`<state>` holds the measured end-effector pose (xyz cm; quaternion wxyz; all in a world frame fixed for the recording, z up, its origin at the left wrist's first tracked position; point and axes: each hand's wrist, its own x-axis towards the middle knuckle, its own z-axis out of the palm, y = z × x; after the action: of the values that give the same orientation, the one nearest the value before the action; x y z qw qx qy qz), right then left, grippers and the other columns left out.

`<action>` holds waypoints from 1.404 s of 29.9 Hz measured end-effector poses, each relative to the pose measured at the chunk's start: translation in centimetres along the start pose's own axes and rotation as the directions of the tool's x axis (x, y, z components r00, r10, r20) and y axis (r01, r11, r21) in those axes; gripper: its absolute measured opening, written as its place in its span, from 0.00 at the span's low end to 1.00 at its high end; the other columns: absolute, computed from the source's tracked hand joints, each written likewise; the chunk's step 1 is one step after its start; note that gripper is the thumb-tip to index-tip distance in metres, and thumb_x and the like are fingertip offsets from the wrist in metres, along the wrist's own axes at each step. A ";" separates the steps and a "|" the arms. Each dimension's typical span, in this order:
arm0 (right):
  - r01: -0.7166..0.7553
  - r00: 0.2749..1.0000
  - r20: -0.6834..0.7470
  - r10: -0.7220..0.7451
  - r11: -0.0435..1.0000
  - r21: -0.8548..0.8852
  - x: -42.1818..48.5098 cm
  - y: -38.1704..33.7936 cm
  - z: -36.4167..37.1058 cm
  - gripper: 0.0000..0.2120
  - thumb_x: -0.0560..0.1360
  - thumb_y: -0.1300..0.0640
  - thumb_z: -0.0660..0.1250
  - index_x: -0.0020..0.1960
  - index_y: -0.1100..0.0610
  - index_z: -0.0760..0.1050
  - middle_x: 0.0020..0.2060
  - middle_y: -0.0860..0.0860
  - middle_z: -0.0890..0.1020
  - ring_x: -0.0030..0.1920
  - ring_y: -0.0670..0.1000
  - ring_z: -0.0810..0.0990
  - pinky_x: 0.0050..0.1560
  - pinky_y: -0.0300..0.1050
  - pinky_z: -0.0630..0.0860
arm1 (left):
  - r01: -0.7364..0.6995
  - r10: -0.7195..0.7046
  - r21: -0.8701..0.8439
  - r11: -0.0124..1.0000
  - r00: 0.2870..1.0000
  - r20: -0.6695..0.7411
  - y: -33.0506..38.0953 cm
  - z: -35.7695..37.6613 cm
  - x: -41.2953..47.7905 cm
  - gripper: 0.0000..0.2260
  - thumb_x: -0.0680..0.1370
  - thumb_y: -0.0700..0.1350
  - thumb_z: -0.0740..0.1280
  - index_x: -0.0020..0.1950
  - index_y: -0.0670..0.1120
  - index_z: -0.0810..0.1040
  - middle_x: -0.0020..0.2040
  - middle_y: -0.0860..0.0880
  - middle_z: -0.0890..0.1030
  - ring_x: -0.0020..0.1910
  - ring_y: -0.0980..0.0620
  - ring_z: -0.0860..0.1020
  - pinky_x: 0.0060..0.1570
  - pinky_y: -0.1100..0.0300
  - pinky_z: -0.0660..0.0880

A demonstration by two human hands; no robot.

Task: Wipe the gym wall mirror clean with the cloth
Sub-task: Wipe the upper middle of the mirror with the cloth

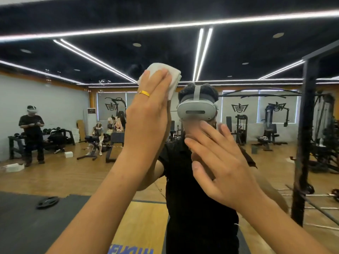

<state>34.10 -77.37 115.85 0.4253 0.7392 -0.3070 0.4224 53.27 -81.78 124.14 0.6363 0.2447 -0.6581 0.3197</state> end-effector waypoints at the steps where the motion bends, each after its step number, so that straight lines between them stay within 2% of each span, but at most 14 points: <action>1: 0.006 1.000 0.012 -0.005 0.998 -0.062 -0.1 -0.1 0.6 0.22 0.80 0.55 0.64 0.73 0.57 0.76 0.75 0.54 0.72 0.80 0.55 0.64 0.80 0.64 0.58 | -0.011 0.011 -0.010 1.000 1.000 -0.001 -0.2 -0.2 -0.1 0.19 0.82 0.38 0.65 0.74 0.39 0.74 0.72 0.44 0.76 0.67 0.39 0.78 0.61 0.47 0.81; 3: 0.016 1.000 0.021 -0.012 0.987 -0.159 -0.3 -0.2 1.3 0.21 0.81 0.55 0.63 0.73 0.57 0.76 0.76 0.55 0.71 0.80 0.56 0.64 0.79 0.64 0.59 | -0.027 0.026 -0.031 0.999 1.000 -0.006 -0.6 -0.6 -0.5 0.19 0.82 0.37 0.65 0.73 0.40 0.75 0.72 0.45 0.77 0.66 0.41 0.79 0.62 0.50 0.80; 6: 0.011 1.000 0.019 -0.008 0.982 -0.187 -0.4 -0.2 1.5 0.21 0.82 0.56 0.62 0.73 0.57 0.75 0.76 0.55 0.71 0.80 0.58 0.64 0.78 0.65 0.61 | -0.043 0.043 -0.065 0.997 0.999 0.007 -0.9 -0.9 -1.6 0.20 0.81 0.34 0.67 0.73 0.40 0.76 0.71 0.46 0.77 0.63 0.41 0.81 0.59 0.47 0.81; 10: 0.008 1.000 0.025 -0.002 0.972 -0.235 -0.4 -0.5 1.7 0.21 0.81 0.56 0.62 0.73 0.58 0.75 0.77 0.56 0.70 0.80 0.59 0.64 0.78 0.66 0.60 | -0.067 0.069 -0.084 0.994 0.997 0.030 -1.3 -1.1 -2.7 0.20 0.81 0.34 0.68 0.73 0.40 0.76 0.72 0.47 0.77 0.67 0.40 0.78 0.60 0.45 0.81; 18: 0.004 0.999 0.042 0.006 0.977 -0.211 -0.3 -0.5 1.5 0.21 0.82 0.55 0.59 0.73 0.58 0.75 0.77 0.55 0.70 0.81 0.57 0.62 0.79 0.64 0.58 | -0.040 0.038 -0.055 0.998 0.999 -0.034 -0.1 0.6 0.2 0.16 0.80 0.33 0.67 0.68 0.37 0.79 0.67 0.43 0.80 0.69 0.37 0.77 0.62 0.44 0.79; 23: 0.007 0.998 0.066 0.005 0.983 -0.182 -0.2 -0.4 1.2 0.22 0.81 0.55 0.61 0.73 0.57 0.76 0.77 0.55 0.69 0.81 0.57 0.61 0.80 0.63 0.57 | -0.088 0.083 -0.084 0.993 0.995 -0.060 2.1 2.1 3.6 0.11 0.82 0.37 0.67 0.63 0.38 0.82 0.64 0.46 0.82 0.66 0.40 0.79 0.59 0.52 0.81; 25: 0.007 0.997 0.071 0.005 0.985 -0.173 -0.3 -0.3 1.1 0.22 0.80 0.55 0.63 0.73 0.57 0.76 0.78 0.55 0.69 0.81 0.57 0.61 0.80 0.64 0.57 | -0.122 0.119 -0.083 0.989 0.992 -0.040 2.0 2.2 4.2 0.11 0.82 0.37 0.66 0.63 0.39 0.82 0.65 0.45 0.82 0.67 0.40 0.79 0.60 0.49 0.80; 30: 0.010 0.998 0.062 -0.001 0.988 -0.155 -0.3 -0.3 1.1 0.22 0.80 0.55 0.63 0.73 0.58 0.76 0.78 0.55 0.69 0.81 0.57 0.61 0.79 0.64 0.58 | -0.143 0.143 0.023 0.989 0.990 0.015 0.2 0.3 3.0 0.17 0.82 0.42 0.61 0.68 0.40 0.80 0.68 0.43 0.80 0.67 0.41 0.79 0.66 0.52 0.77; 34: -0.004 0.999 0.051 0.011 0.990 -0.144 -0.4 -0.4 1.2 0.22 0.80 0.55 0.63 0.73 0.57 0.76 0.78 0.54 0.69 0.81 0.56 0.61 0.79 0.65 0.60 | -0.055 0.054 0.142 0.988 0.999 0.007 -3.5 -1.9 -1.2 0.17 0.84 0.40 0.63 0.73 0.41 0.76 0.73 0.44 0.75 0.75 0.39 0.71 0.68 0.41 0.75; 36: 0.001 0.999 0.052 0.007 0.988 -0.153 -0.4 -0.4 1.2 0.22 0.80 0.55 0.63 0.73 0.57 0.76 0.78 0.54 0.69 0.81 0.56 0.61 0.78 0.65 0.60 | -0.063 0.062 0.191 0.980 0.998 0.010 -4.3 -2.0 -2.0 0.17 0.84 0.38 0.65 0.74 0.39 0.74 0.75 0.41 0.73 0.77 0.36 0.67 0.70 0.37 0.72; 39: 0.002 0.998 0.058 0.007 0.988 -0.153 -0.5 -0.3 1.3 0.22 0.81 0.54 0.63 0.74 0.57 0.75 0.78 0.54 0.69 0.81 0.56 0.60 0.79 0.64 0.59 | -0.119 0.118 0.159 0.980 0.993 0.015 -3.7 -0.9 0.1 0.18 0.84 0.37 0.62 0.74 0.38 0.73 0.75 0.39 0.72 0.77 0.38 0.66 0.74 0.44 0.68; 42: 0.000 0.999 0.048 0.007 0.988 -0.153 -0.7 -0.2 1.3 0.22 0.81 0.55 0.63 0.74 0.57 0.75 0.78 0.54 0.69 0.81 0.56 0.61 0.80 0.63 0.58 | -0.128 0.133 0.103 0.986 0.991 -0.036 -2.4 0.5 3.0 0.18 0.83 0.39 0.60 0.72 0.37 0.75 0.73 0.39 0.75 0.76 0.38 0.69 0.72 0.44 0.71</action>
<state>34.46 -78.35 114.82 0.4723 0.7140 -0.3500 0.3804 54.48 -83.51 127.34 0.6149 0.2260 -0.6418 0.3986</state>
